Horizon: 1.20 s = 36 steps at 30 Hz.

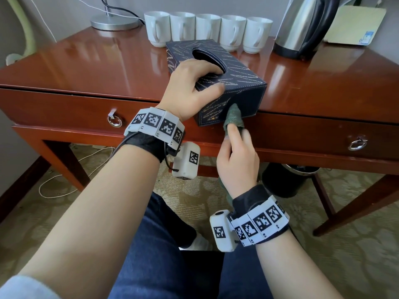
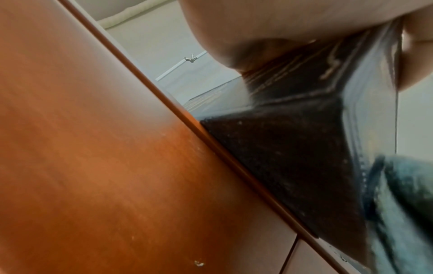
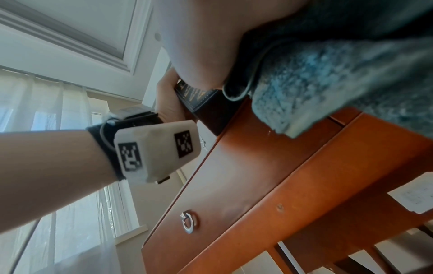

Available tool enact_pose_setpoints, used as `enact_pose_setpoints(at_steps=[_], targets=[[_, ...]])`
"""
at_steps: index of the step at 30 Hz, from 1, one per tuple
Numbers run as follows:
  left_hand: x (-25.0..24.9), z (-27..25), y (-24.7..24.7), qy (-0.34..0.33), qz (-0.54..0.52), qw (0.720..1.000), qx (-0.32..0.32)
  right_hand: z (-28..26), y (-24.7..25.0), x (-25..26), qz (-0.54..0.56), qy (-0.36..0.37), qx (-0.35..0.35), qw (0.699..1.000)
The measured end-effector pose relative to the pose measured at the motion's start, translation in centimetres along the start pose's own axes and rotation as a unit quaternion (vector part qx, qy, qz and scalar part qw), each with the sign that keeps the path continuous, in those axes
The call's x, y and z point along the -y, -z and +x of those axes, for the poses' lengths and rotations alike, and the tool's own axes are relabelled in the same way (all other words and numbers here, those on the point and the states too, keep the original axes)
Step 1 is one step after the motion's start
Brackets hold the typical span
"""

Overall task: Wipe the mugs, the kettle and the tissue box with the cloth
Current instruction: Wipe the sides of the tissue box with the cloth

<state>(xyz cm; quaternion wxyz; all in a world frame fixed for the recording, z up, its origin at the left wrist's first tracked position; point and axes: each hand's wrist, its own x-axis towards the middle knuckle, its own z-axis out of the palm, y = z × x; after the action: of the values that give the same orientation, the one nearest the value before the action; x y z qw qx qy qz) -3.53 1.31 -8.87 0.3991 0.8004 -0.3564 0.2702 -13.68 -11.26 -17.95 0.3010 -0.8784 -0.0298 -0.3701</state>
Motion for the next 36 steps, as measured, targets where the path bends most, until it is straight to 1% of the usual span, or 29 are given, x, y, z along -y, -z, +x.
enact_pose_setpoints(at_steps=[4, 8, 11, 14, 18, 21, 26, 29, 32, 36], targets=[[0.0, 0.0, 0.0, 0.001, 0.001, 1.0, 0.003, 1.3, 0.4, 0.7, 0.011, 0.024, -0.022, 0.999], [0.1, 0.0, -0.1, 0.002, 0.0, 1.0, 0.0, 2.1, 0.7, 0.1, -0.005, 0.008, -0.043, 0.999], [0.1, 0.0, -0.1, 0.005, -0.001, 1.0, -0.002, 1.6, 0.6, -0.3, -0.001, -0.004, -0.038, 0.999], [0.1, 0.1, 0.0, 0.007, -0.004, 1.0, 0.0, 1.1, 0.5, -0.2, 0.019, 0.001, -0.029, 0.999], [0.1, 0.1, 0.1, 0.007, -0.002, 1.0, 0.006, 1.8, 0.8, 0.3, 0.012, 0.011, -0.042, 0.999], [0.0, 0.1, 0.0, 0.007, -0.001, 1.0, 0.006, 2.4, 1.2, 0.2, -0.009, -0.002, -0.048, 0.999], [0.0, 0.0, -0.1, 0.007, 0.002, 1.0, 0.001, 2.2, 1.3, -0.5, -0.019, -0.049, -0.048, 0.997], [0.0, 0.0, -0.1, 0.005, 0.004, 1.0, 0.001, 1.7, 1.1, -0.4, -0.016, -0.036, -0.038, 0.999], [0.1, 0.0, -0.1, 0.003, 0.004, 1.0, 0.0, 1.3, 0.7, 0.2, -0.003, -0.006, -0.027, 1.0], [0.1, 0.0, -0.1, 0.007, 0.001, 1.0, 0.0, 2.1, 0.9, 0.4, 0.008, 0.009, -0.044, 0.999]])
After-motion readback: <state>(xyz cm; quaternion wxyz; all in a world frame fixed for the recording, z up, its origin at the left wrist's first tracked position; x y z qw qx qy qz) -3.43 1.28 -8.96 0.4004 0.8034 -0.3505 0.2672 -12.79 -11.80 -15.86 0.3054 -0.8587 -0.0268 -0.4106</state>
